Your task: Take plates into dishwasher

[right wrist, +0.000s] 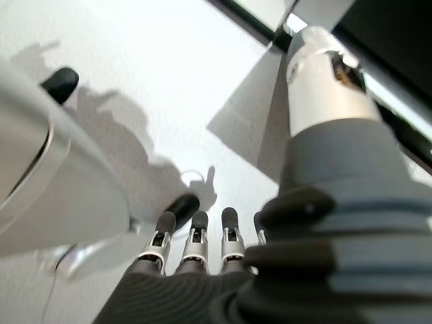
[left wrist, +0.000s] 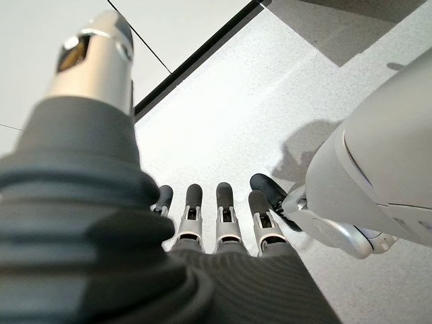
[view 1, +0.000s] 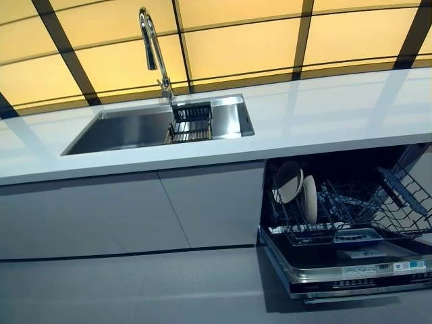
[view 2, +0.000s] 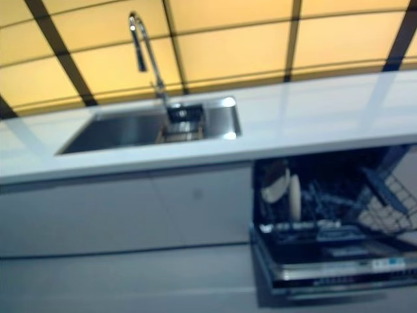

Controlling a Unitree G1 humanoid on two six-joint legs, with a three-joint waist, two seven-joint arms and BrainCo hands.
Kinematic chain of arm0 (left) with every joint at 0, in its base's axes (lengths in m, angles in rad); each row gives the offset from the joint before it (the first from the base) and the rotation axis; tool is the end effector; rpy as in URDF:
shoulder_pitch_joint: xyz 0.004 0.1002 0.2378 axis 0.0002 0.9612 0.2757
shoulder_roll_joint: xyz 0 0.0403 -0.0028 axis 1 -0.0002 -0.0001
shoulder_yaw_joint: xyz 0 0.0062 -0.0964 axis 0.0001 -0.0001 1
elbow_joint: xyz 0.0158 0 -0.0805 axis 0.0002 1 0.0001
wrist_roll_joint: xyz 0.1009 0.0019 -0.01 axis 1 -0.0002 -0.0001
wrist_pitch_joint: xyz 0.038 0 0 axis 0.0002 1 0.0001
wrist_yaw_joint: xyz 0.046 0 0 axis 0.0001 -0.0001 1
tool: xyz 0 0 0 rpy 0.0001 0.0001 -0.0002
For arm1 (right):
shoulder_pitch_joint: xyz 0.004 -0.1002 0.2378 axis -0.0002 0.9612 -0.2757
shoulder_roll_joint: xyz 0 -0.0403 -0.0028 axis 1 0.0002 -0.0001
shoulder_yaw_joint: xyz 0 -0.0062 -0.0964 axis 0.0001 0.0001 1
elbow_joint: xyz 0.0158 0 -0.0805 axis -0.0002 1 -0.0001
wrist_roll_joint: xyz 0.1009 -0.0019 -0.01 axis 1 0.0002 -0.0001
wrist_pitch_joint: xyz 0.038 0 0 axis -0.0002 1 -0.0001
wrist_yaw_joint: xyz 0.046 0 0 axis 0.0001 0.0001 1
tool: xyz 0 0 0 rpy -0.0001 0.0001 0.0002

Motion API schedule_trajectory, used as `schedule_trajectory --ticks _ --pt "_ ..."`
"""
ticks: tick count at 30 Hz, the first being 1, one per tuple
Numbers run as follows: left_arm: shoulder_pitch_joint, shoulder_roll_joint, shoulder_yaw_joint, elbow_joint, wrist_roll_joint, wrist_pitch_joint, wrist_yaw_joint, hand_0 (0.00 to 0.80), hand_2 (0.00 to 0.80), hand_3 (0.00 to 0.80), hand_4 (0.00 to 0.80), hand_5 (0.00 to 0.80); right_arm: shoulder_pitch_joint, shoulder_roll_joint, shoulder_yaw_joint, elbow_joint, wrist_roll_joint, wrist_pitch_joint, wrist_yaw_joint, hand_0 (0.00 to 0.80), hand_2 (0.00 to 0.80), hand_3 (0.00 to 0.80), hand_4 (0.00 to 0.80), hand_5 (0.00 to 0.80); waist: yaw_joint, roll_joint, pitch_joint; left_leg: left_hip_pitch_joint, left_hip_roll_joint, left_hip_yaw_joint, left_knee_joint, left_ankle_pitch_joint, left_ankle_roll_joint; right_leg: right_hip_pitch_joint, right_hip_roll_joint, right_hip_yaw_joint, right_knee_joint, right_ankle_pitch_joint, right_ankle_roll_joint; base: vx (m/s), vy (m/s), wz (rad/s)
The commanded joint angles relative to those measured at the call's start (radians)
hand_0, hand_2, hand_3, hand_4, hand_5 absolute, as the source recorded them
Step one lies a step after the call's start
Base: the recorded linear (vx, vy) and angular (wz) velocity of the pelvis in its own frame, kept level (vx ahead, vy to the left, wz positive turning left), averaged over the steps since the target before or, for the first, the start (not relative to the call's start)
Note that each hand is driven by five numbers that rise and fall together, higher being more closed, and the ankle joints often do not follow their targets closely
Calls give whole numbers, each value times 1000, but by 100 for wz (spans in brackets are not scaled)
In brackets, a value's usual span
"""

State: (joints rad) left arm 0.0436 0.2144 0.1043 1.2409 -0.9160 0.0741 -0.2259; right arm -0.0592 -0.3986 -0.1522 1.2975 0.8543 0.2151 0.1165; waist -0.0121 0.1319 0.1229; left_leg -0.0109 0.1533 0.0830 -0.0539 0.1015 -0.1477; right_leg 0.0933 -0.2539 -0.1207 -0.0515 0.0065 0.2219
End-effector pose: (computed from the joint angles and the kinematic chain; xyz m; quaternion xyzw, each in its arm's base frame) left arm 0.0518 0.2287 -0.1122 -0.3714 0.4697 0.2626 0.7567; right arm 0.0756 -0.2863 -0.0886 0.3017 0.4969 -0.3193 0.7484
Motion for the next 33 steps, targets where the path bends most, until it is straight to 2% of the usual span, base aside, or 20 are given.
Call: schedule_trajectory --ticks 1,4,5,7,9,10,11,16,22,27,32,33 --pt "-63 -11 -3 12 5 -15 -26 0 0 0 0 0 -98 -28 -39 -4 44 12 46 0 0 0 0 0 6 7 73 0 -83 6 40 -42 46 -89 63 -65 111 -17 -124 -8 64 1" --pt "-62 -19 -9 9 -5 -12 -32 0 0 0 0 0 -113 -42 -45 -7 70 30 63 0 0 0 0 0 7 24 79 -7 -91 4 42 -39 45 -95 57 -67 121 -23 -126 -40 82 1" --pt "-65 -28 -19 0 -18 -10 -49 0 0 0 0 0 -144 -60 -51 -14 110 39 59 0 0 0 0 0 9 48 98 -23 -100 4 51 -37 45 -113 46 -71 136 -30 -130 -135 108 1" --pt "-71 -37 -33 -1 -35 -13 -61 0 0 0 0 0 -180 -83 -54 -20 132 48 44 0 0 0 0 0 10 72 117 -45 -110 3 65 -34 44 -137 37 -73 157 -37 -135 -162 115 4" --pt "-73 -40 -35 -2 -37 -13 -65 0 0 0 0 0 -192 -89 -53 -21 134 52 39 0 0 0 0 0 10 77 122 -52 -112 1 71 -34 43 -144 35 -73 165 -39 -136 -127 88 8" --pt "-81 -49 -50 -9 -56 -12 -82 0 0 0 0 0 -256 -118 -43 -24 149 59 14 0 0 0 0 0 13 110 157 -77 -124 -3 93 -32 42 -171 19 -75 192 -47 -143 -214 161 6" --pt "-84 -50 -56 -12 -66 -10 -89 0 0 0 0 0 -283 -132 -38 -26 168 66 11 0 0 0 0 0 14 124 172 -87 -128 -3 108 -35 42 -183 11 -77 207 -53 -148 -240 184 4" --pt "-86 -65 -81 -19 -103 -13 -103 0 0 0 0 0 -377 -172 -13 -35 204 80 9 0 0 0 0 0 18 168 218 -121 -142 -8 177 -53 45 -222 -22 -78 283 -82 -165 -98 105 9" --pt "-52 -81 -110 -30 -112 -5 -116 0 0 0 0 0 -478 -219 4 -62 227 74 9 0 0 0 0 0 34 198 224 -114 -160 -17 201 -62 47 -208 -52 -88 305 -92 -165 5 76 6" --pt "-29 -83 -128 -40 -138 -4 -122 0 0 0 0 0 -586 -270 19 -73 245 59 -44 0 0 0 0 0 47 214 213 -101 -170 -18 179 -52 51 -198 -55 -94 291 -88 -159 6 77 2" --pt "-22 -73 -137 -66 -143 7 -108 0 0 0 0 0 -652 -311 14 -114 307 22 -71 0 0 0 0 0 53 212 217 -103 -166 -14 177 -49 51 -197 -57 -103 293 -89 -156 -30 -11 -7" --pt "-22 -66 -144 -83 -144 14 -97 0 0 0 0 0 -678 -318 22 -146 343 -5 -65 0 0 0 0 0 56 207 220 -109 -163 -14 178 -48 52 -199 -56 -106 291 -85 -154 -105 -53 3"
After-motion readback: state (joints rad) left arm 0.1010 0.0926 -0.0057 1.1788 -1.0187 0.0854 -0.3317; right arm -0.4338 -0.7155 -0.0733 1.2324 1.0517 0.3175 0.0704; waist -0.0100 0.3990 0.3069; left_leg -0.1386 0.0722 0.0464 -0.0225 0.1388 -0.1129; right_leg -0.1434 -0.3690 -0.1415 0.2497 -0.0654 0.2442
